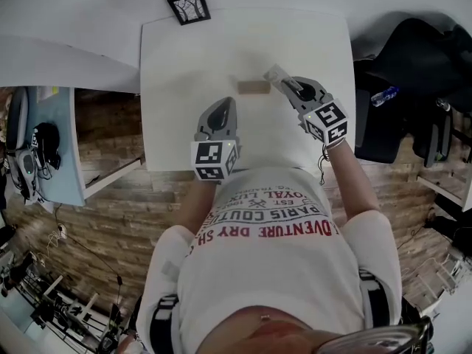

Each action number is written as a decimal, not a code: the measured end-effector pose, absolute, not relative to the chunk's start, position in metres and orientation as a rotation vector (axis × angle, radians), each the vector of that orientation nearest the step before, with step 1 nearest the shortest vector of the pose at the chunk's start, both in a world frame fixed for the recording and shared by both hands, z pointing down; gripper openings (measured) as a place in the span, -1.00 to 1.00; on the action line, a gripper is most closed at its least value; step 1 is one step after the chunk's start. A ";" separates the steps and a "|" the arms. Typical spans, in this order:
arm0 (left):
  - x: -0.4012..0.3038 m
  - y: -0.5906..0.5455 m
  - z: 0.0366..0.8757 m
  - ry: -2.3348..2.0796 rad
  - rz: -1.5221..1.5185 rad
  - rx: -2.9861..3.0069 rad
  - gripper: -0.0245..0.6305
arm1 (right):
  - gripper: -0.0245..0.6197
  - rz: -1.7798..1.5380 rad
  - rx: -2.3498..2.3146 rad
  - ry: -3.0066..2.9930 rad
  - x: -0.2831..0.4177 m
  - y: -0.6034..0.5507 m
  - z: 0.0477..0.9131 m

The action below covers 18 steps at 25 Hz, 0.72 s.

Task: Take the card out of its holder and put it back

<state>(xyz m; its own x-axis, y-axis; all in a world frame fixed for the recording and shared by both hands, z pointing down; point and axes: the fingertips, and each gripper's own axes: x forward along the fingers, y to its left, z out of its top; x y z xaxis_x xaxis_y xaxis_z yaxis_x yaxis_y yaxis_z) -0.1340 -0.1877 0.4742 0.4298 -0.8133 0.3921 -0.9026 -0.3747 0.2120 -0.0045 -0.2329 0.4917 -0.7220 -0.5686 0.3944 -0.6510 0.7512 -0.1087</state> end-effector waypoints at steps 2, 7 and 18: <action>-0.134 -0.188 0.478 -1.467 0.320 2.288 -0.85 | -0.81 0.333 0.859 -2.629 -0.008 -0.239 0.495; -0.132 -0.191 0.484 -1.485 0.330 2.256 -0.85 | -0.82 0.257 0.653 -2.683 -0.025 -0.251 0.493; -0.137 -0.196 0.496 -1.515 0.335 2.205 -0.85 | -0.82 0.144 0.184 -2.734 -0.065 -0.248 0.498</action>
<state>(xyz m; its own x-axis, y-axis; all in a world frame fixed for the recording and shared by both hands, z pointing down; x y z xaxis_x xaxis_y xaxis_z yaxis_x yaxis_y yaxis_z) -0.1372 -0.1963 0.4960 0.3702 -0.8206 0.4355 -0.9277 -0.3019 0.2197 -0.0651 -0.2481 0.4978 -0.9132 -0.1081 0.3930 -0.1489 0.9860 -0.0746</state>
